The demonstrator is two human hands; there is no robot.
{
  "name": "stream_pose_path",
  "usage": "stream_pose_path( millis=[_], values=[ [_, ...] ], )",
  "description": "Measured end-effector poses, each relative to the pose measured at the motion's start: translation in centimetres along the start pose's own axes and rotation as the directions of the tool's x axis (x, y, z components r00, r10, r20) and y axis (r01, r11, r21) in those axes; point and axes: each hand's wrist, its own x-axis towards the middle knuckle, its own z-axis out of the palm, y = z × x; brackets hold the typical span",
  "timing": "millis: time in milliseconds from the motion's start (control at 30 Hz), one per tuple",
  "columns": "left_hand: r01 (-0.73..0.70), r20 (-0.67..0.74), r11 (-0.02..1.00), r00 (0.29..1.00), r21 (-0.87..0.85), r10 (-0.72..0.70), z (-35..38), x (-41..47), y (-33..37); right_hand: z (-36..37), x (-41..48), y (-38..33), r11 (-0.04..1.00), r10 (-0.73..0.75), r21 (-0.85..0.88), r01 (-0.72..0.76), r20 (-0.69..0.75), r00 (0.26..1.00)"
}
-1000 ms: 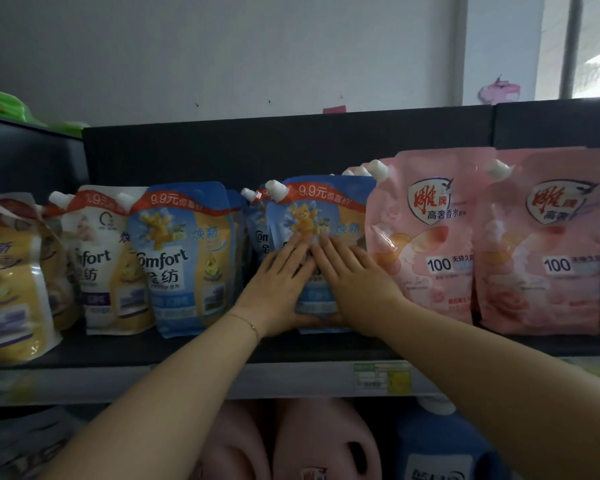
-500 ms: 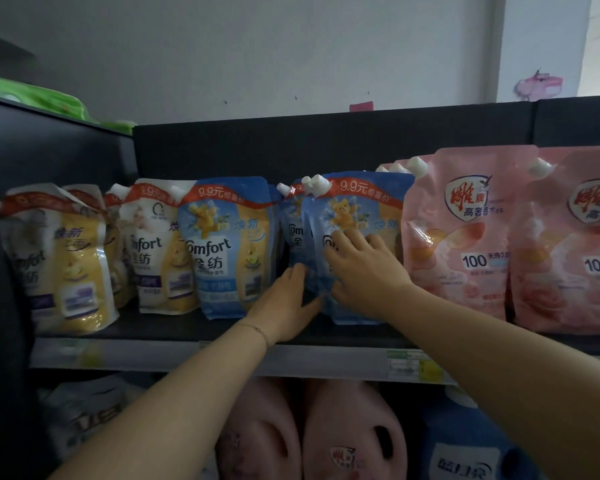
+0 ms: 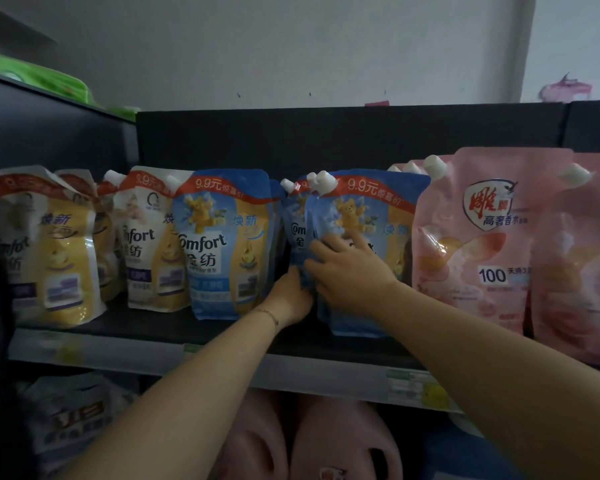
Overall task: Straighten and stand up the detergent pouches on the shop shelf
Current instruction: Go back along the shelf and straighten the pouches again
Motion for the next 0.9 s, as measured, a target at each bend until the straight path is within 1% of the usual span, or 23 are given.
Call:
stream_pose_path(
  millis=[67,200,267,333,400,467,500,533,567,600,633,667,700,767,800,833,867,900],
  values=[
    [-0.007,-0.013,1.0,1.0,-0.004,0.007,0.3,0.9,0.1,-0.1,0.8,0.3,0.999,-0.016,-0.046,0.017,0.027,0.999],
    [-0.048,-0.015,0.996,0.999,-0.07,0.047,1.2,2.2,-0.3,0.0,1.8,0.2,0.994,0.033,-0.11,-0.024,0.078,0.996],
    [-0.042,0.012,0.998,0.999,-0.035,0.042,1.5,2.5,-0.3,0.4,1.9,0.4,0.992,0.057,-0.114,-0.05,0.057,0.997],
    [-0.068,-0.007,0.997,0.998,-0.022,0.068,1.6,2.9,-0.3,1.1,1.9,1.0,0.993,0.076,-0.094,-0.074,0.017,0.997],
    [-0.059,-0.016,0.993,0.998,-0.099,0.057,1.5,4.0,-0.6,1.6,2.0,1.4,0.992,0.097,-0.073,-0.098,-0.025,0.995],
    [0.001,-0.039,0.969,0.999,-0.248,-0.011,1.6,5.5,-0.5,1.8,2.0,1.6,0.99,0.128,-0.042,-0.131,-0.078,0.989],
    [0.015,-0.052,0.938,0.998,-0.346,-0.035,1.6,6.1,-0.3,1.9,2.1,1.6,0.989,0.14,-0.035,-0.144,-0.09,0.986],
    [0.027,-0.091,0.877,0.993,-0.479,-0.081,1.8,7.1,-0.2,2.0,2.1,1.5,0.988,0.147,-0.033,-0.151,-0.092,0.985],
    [0.051,-0.106,0.784,0.983,-0.618,-0.148,1.8,7.9,-0.2,2.2,2.1,1.5,0.988,0.147,-0.031,-0.15,-0.085,0.986],
    [0.052,-0.126,0.693,0.971,-0.719,-0.203,1.8,8.4,0.0,2.2,2.1,1.4,0.988,0.152,-0.03,-0.154,-0.073,0.986],
    [0.055,-0.134,0.623,0.958,-0.78,-0.253,1.7,8.9,0.1,2.3,2.0,1.4,0.987,0.157,-0.037,-0.159,-0.054,0.986],
    [0.066,-0.132,0.578,0.947,-0.813,-0.294,1.6,9.2,0.1,2.3,2.0,1.4,0.985,0.162,-0.055,-0.164,-0.028,0.986],
    [0.096,-0.096,0.539,0.943,-0.837,-0.318,1.9,9.6,0.0,2.2,1.9,1.4,0.983,0.168,-0.072,-0.168,-0.006,0.986],
    [0.112,-0.053,0.503,0.952,-0.857,-0.302,2.6,10.5,0.0,2.2,1.8,1.4,0.98,0.183,-0.083,-0.18,0.025,0.983],
    [0.092,-0.058,0.462,0.953,-0.882,-0.299,3.1,11.2,-0.1,2.1,1.8,1.5,0.979,0.187,-0.087,-0.183,0.037,0.982],
    [0.073,-0.066,0.402,0.944,-0.913,-0.322,3.5,11.6,-0.2,2.1,1.7,1.6,0.978,0.187,-0.096,-0.183,0.039,0.982],
    [0.034,-0.1,0.366,0.935,-0.93,-0.341,3.6,11.9,-0.2,2.1,1.7,1.7,0.978,0.186,-0.107,-0.181,0.034,0.982],
    [0.011,-0.123,0.363,0.931,-0.932,-0.344,3.7,11.9,-0.2,2.1,1.6,1.8,0.977,0.18,-0.115,-0.177,0.017,0.984]
  ],
)
